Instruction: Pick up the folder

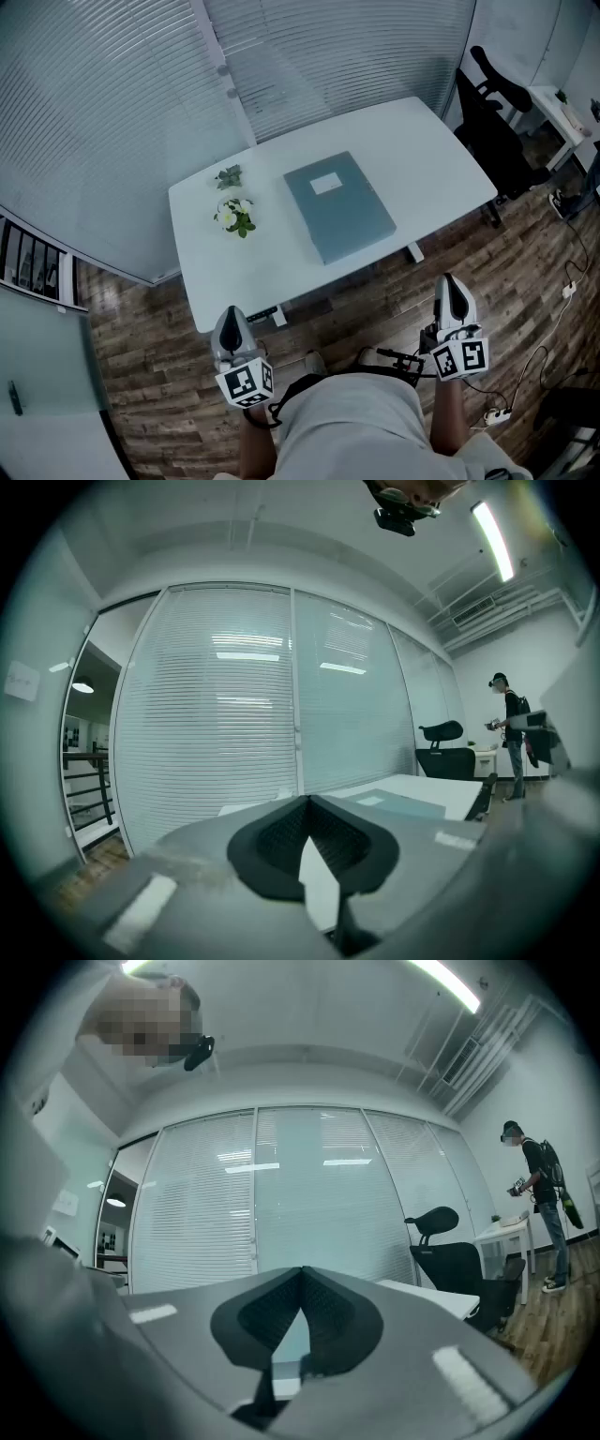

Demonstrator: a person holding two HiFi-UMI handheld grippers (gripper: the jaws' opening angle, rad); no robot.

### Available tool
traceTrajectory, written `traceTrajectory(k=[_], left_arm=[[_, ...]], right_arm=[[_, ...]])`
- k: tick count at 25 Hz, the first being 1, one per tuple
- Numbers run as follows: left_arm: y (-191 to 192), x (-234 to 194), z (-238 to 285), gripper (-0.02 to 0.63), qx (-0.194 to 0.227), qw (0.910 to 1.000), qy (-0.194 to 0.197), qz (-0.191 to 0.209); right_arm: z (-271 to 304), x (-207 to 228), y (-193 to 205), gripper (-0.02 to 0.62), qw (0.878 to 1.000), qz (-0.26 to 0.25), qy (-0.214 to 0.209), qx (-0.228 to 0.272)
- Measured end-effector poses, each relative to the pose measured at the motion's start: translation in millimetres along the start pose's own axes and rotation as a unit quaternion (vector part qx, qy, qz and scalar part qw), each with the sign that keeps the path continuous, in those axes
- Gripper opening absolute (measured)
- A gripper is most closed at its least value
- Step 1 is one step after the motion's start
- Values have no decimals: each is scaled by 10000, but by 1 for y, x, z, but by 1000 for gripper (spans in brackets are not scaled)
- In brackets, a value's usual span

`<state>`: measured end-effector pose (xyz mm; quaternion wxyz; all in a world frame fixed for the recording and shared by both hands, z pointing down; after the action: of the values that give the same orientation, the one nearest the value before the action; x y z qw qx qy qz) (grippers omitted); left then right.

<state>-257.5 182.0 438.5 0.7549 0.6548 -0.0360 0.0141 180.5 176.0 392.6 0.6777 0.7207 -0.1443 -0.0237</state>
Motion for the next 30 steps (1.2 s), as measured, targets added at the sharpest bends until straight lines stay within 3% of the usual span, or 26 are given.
traceTrajectory(k=[3,10,30], left_arm=[[1,3,5,6,25,10000,31,-6],[5,10,10,6,6,10000,62,-1],[4,42,7,6,-24,9999,-15,120]], right_arm=[[3,4,-1,2,9997,188,-122,90],[6,3,7,31,9997,35,-235,52],[8,44,10,5,9989,432,-166,-86]])
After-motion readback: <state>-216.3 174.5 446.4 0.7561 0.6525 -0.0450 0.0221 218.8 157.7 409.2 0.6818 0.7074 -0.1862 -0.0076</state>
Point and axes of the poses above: the fingertips, and each gripper's own axes: z forward along the fingers, x to its right, y out of its underside, the point moved 4 cm from there along -z, backward along the fingers, and after that the axes turned 2 degrees about -y, right-handed, at the moved point
